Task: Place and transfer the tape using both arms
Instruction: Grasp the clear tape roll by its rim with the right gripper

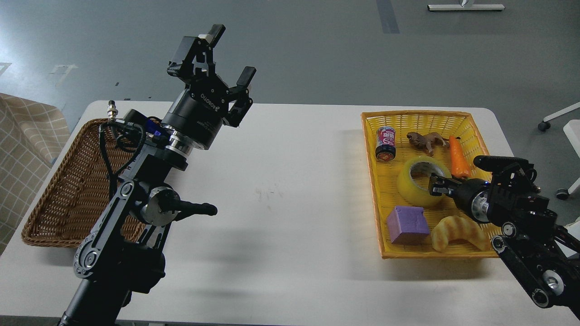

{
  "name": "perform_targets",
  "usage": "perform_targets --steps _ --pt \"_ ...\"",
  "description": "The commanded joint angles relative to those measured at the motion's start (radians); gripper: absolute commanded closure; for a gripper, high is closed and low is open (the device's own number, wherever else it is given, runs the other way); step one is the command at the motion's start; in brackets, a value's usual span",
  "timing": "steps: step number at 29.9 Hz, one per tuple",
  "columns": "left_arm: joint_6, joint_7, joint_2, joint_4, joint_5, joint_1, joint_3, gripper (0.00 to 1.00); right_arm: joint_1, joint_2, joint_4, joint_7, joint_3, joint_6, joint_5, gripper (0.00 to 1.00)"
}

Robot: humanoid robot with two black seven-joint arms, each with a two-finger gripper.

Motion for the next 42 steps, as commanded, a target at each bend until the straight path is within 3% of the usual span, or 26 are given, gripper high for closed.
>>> perform_targets --steps 1,6,15,21,31,33,42 --pt "0.000 0.000 0.000 0.000 0.000 -0.001 0.000 0.02 0.000 0.000 -0.001 0.000 0.001 0.001 0.000 0.57" --pt "0.002 0.000 0.000 0.001 -0.002 -0.001 0.000 0.02 0.000 -0.003 -0.009 0.000 -0.001 0.001 0.000 0.59" --pt "0.003 0.000 0.000 0.000 -0.002 -0.002 -0.002 0.02 0.000 -0.014 -0.007 0.000 -0.001 0.003 0.000 0.73" --pt "0.003 0.000 0.000 0.000 -0.002 -0.002 0.000 0.02 -0.005 -0.014 -0.006 0.000 -0.001 0.006 0.000 0.92" --pt "0.003 0.000 0.000 0.000 0.000 -0.002 -0.002 0.02 -0.003 -0.018 -0.003 0.005 0.001 0.007 0.000 0.94" --pt "0.003 0.000 0.000 0.000 0.000 -0.002 -0.003 0.02 -0.002 -0.031 0.000 0.024 0.002 0.010 0.000 0.95" --pt "0.005 0.000 0.000 -0.002 0.000 -0.002 -0.003 0.02 0.034 -0.100 0.019 0.029 0.007 0.044 0.000 0.99"
